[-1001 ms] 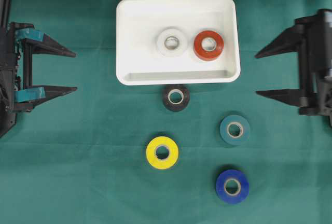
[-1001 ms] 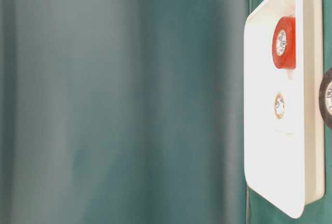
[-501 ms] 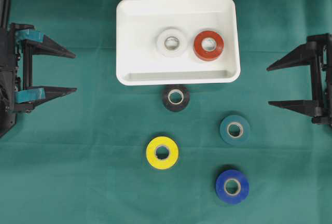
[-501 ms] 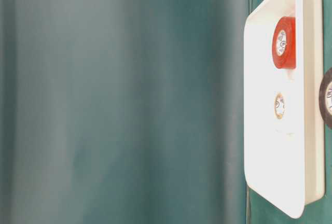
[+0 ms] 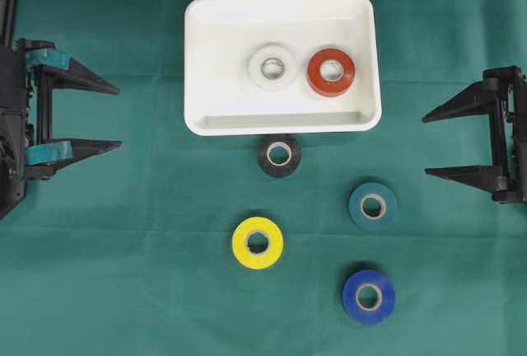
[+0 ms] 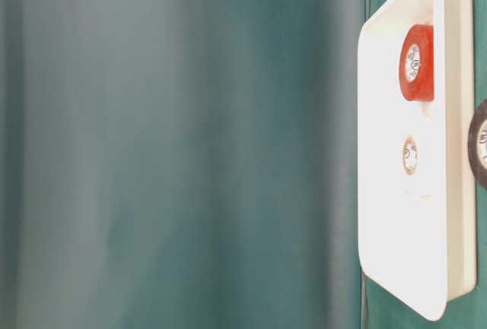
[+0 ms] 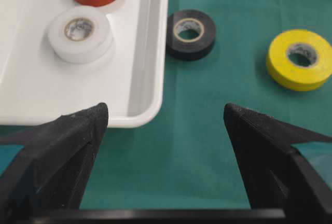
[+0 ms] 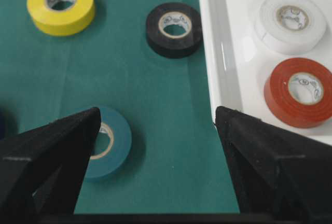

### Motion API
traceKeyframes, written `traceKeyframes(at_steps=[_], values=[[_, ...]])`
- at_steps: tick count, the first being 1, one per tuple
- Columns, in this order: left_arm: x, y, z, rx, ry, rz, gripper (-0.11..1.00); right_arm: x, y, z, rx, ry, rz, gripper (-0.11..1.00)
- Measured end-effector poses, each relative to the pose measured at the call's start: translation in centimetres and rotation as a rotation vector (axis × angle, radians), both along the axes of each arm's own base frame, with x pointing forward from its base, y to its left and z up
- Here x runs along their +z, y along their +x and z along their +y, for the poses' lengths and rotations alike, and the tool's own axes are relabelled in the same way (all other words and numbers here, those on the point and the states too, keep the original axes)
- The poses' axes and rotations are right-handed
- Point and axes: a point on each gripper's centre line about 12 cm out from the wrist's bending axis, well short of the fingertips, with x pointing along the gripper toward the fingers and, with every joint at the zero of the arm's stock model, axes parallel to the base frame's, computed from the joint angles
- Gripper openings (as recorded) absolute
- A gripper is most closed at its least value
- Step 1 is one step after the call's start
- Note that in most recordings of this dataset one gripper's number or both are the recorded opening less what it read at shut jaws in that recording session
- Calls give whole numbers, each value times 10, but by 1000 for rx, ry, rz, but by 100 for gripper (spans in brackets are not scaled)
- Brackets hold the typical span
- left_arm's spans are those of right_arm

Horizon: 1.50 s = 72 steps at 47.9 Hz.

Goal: Pick up the tape from a random location and place it into the white case.

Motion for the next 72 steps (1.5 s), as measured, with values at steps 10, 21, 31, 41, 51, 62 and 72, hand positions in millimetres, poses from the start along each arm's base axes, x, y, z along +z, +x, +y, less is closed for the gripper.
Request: traceKeyframes(at_steps=[10, 21, 31, 41, 51, 62, 72], values=[[0, 0, 0, 0, -1, 0, 97, 1, 0, 0, 0, 1, -2, 87], [0, 0, 0, -2, 0, -3, 97, 0, 0, 0, 2, 0, 0, 87], [1, 2, -13, -66, -1, -9, 97, 0, 0, 0, 0, 0, 0, 87], [3, 3, -38, -189, -5, -32, 97, 0, 0, 0, 2, 0, 0, 87], [5, 2, -60, -293, -8, -55, 97, 1, 0, 0, 2, 0, -2, 87], [-3, 7, -62, -294, -21, -16, 97, 1, 0, 0, 0, 0, -2, 87], [-8, 10, -63, -290, -28, 4, 97, 1, 0, 0, 2, 0, -2, 87]])
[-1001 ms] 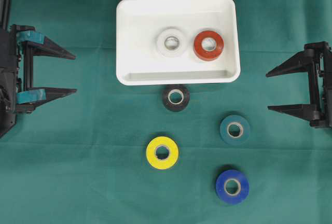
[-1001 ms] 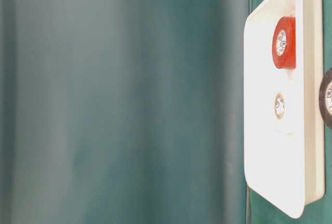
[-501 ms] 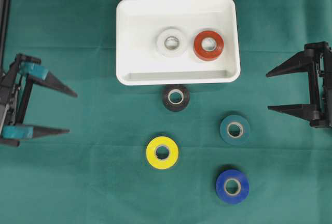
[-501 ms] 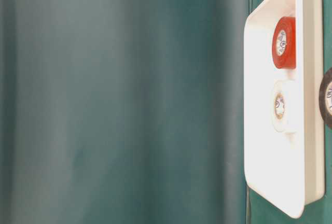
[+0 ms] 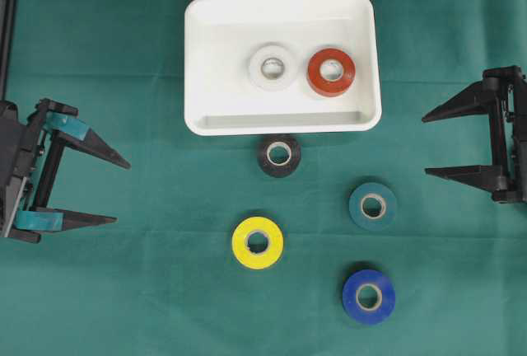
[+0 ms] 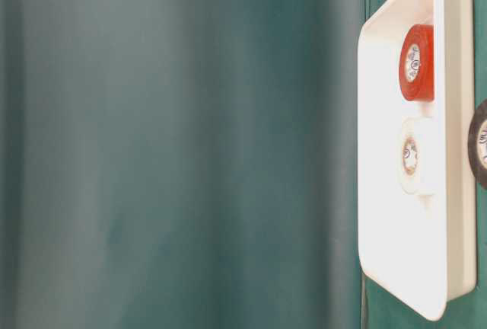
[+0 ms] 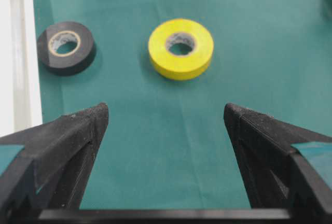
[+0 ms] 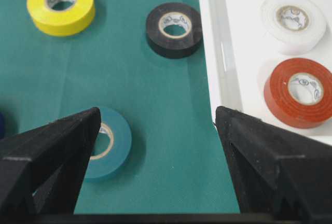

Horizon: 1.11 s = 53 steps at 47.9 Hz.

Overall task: Pick up the tape from a random location and place it into the white case.
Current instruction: 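Move the left gripper right over the blue tape roll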

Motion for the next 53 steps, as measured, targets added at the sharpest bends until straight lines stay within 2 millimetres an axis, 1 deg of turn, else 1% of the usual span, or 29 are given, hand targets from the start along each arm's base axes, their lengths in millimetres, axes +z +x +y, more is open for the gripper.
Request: traceKeyframes(at_steps=[5, 12, 16, 23, 33, 35, 40, 53], values=[[2, 2, 0, 1, -4, -15, 97, 0, 0, 0, 0, 0, 0, 87], [5, 11, -2, 0, -7, -35, 97, 0, 0, 0, 0, 0, 0, 87], [6, 21, -4, 1, -9, -39, 97, 0, 0, 0, 0, 0, 0, 87], [8, 42, -8, 1, -7, -28, 97, 0, 0, 0, 0, 0, 0, 87], [8, 81, -15, 1, 1, 14, 97, 0, 0, 0, 0, 0, 2, 87], [7, 91, -17, 1, 5, 23, 97, 0, 0, 0, 0, 0, 3, 87], [10, 112, -21, 1, 5, 26, 97, 0, 0, 0, 0, 0, 2, 87], [24, 173, -34, -2, 2, 18, 97, -1, 0, 0, 0, -4, 6, 87]])
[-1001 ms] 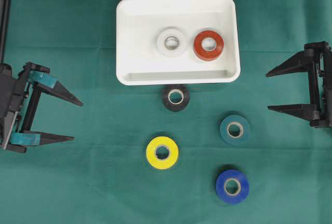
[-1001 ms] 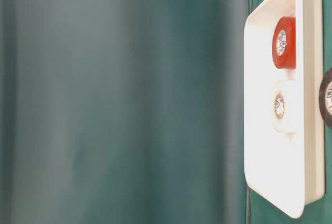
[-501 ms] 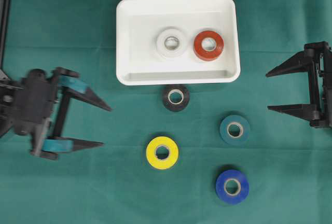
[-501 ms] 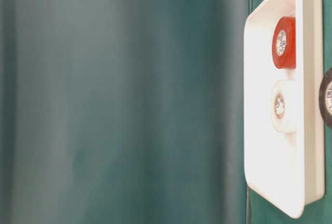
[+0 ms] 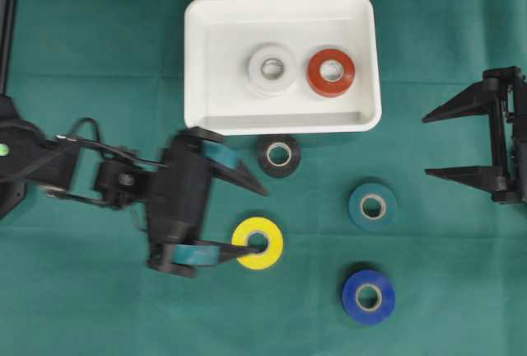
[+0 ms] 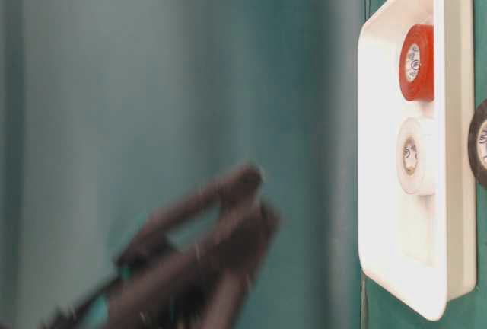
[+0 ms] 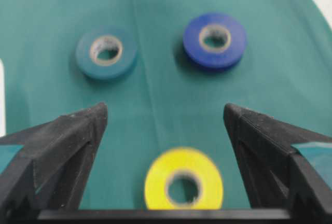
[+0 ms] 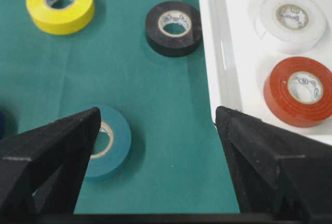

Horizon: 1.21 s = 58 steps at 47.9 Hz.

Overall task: Pick up the tape from a random location and place it into the white case.
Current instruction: 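Move the left gripper right over the blue tape roll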

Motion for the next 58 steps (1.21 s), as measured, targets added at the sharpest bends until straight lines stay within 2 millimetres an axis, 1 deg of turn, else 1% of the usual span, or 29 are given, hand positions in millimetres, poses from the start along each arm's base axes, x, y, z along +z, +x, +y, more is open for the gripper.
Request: traceKeyframes(at_steps=[15, 27, 32, 39, 50, 58], values=[[15, 62, -18, -13, 0, 3, 97, -1, 0, 0, 1, 1, 3, 87], [18, 105, -35, -28, -5, -21, 97, -1, 0, 0, 2, -1, 3, 87], [21, 118, -39, -31, -6, -25, 97, -1, 1, 0, 1, 0, 3, 87], [22, 131, -42, -29, -8, -9, 97, 0, 0, 0, 1, 0, 2, 87], [25, 142, -45, 1, -50, 59, 97, -1, 0, 0, 3, -3, 3, 87], [27, 152, -47, 21, -58, 152, 97, -1, 0, 0, 3, -3, 3, 87]])
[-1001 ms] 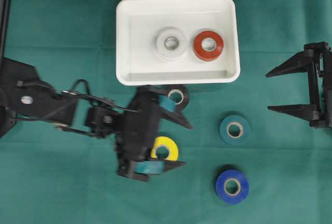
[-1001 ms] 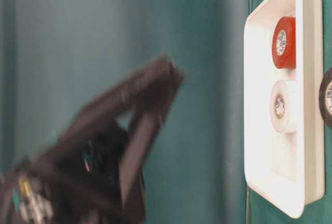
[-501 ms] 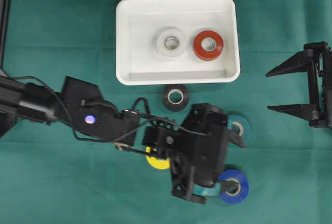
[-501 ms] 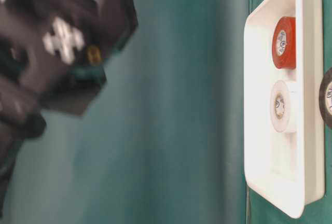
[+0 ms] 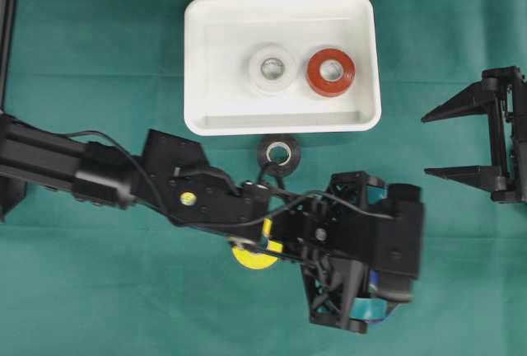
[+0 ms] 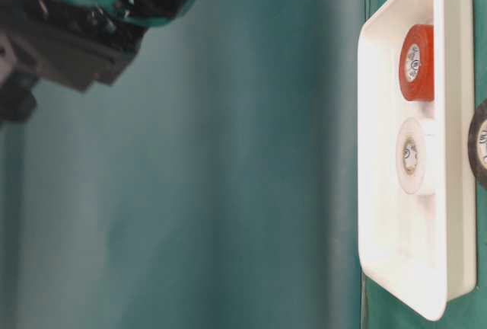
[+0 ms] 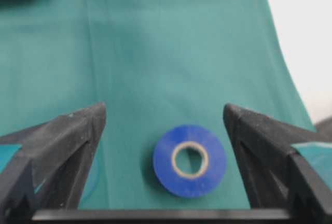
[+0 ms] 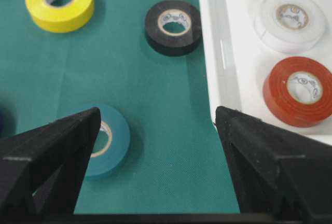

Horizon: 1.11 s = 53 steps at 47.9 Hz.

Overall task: Pick up the tape from a random location and place it into the white case.
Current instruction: 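Move the left gripper right over the blue tape roll, then lower the left gripper into the blue roll's hole and close it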

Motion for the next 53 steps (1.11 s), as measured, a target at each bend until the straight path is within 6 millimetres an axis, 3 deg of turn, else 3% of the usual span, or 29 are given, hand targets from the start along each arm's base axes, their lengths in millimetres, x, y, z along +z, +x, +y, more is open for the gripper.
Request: traceKeyframes(at_steps=[22, 53], values=[[3, 24, -4, 39, 35, 269, 97, 0, 0, 0, 0, -3, 0, 87], [3, 24, -13, 21, 43, 278, 97, 0, 0, 0, 1, -3, 0, 87]])
